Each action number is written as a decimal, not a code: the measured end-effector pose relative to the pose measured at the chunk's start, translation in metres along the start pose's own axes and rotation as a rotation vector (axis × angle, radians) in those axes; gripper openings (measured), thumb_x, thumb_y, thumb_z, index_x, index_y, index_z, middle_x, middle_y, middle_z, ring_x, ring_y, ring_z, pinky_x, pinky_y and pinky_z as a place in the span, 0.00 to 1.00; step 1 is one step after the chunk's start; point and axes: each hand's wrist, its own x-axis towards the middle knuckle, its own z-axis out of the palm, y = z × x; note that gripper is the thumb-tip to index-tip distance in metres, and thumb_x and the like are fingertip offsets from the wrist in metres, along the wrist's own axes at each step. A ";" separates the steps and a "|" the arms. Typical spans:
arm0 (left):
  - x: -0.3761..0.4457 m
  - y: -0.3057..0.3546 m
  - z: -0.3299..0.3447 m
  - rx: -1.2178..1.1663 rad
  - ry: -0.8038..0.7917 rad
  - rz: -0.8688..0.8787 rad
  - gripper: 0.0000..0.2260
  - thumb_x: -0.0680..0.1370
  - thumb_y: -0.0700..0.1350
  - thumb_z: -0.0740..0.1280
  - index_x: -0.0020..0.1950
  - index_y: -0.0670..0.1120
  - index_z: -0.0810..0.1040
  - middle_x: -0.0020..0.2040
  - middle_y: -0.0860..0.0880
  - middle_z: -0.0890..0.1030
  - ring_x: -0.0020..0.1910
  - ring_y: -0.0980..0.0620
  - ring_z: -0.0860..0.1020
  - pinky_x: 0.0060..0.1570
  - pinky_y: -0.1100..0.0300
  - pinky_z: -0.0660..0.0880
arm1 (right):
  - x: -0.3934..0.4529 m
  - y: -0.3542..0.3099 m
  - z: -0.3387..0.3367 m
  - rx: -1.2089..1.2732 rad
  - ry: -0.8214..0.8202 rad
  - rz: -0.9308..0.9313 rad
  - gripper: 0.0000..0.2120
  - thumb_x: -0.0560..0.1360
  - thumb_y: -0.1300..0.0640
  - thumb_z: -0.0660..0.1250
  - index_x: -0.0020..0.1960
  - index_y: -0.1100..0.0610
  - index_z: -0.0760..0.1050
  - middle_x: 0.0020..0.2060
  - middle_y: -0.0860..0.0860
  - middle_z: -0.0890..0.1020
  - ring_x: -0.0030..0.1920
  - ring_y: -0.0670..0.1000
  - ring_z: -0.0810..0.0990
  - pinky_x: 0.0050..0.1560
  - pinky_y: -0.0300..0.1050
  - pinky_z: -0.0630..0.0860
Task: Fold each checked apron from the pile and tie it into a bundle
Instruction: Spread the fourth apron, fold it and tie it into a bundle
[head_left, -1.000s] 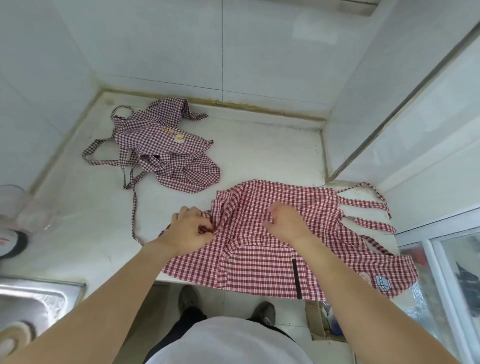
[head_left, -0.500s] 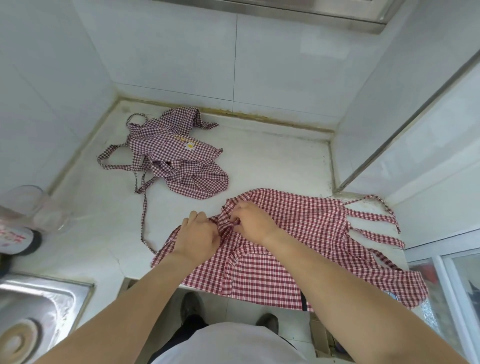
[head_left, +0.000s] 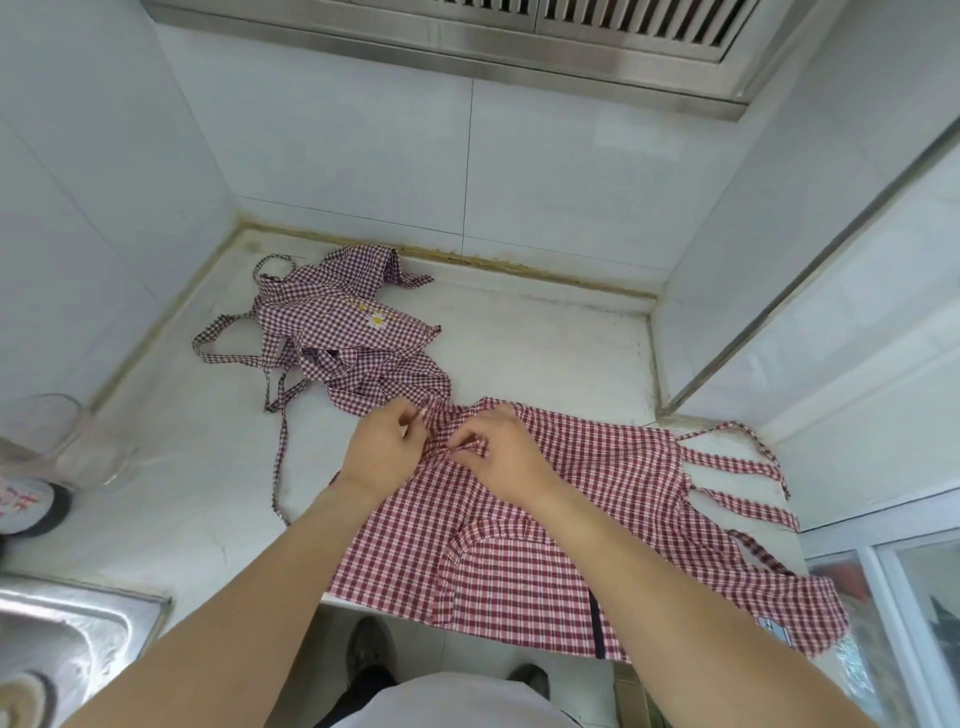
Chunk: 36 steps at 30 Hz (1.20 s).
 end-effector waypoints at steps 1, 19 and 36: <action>0.004 0.007 -0.007 -0.082 -0.022 -0.017 0.05 0.80 0.40 0.65 0.46 0.41 0.77 0.41 0.45 0.81 0.41 0.48 0.77 0.44 0.59 0.74 | 0.004 -0.003 -0.004 0.022 0.047 -0.013 0.05 0.74 0.54 0.74 0.49 0.51 0.83 0.46 0.46 0.81 0.51 0.47 0.71 0.55 0.40 0.67; 0.022 0.056 -0.053 -0.598 0.031 -0.096 0.05 0.79 0.43 0.70 0.50 0.44 0.85 0.43 0.49 0.87 0.44 0.51 0.85 0.49 0.57 0.81 | 0.047 -0.049 -0.066 0.310 0.108 -0.063 0.10 0.73 0.55 0.76 0.52 0.52 0.80 0.47 0.45 0.84 0.49 0.44 0.82 0.53 0.38 0.79; 0.022 0.063 -0.058 -0.465 0.101 0.104 0.04 0.77 0.44 0.72 0.43 0.46 0.80 0.39 0.49 0.83 0.35 0.58 0.80 0.38 0.65 0.77 | 0.038 -0.041 -0.079 0.270 -0.042 0.045 0.13 0.78 0.44 0.67 0.52 0.53 0.83 0.46 0.46 0.85 0.47 0.42 0.84 0.51 0.40 0.80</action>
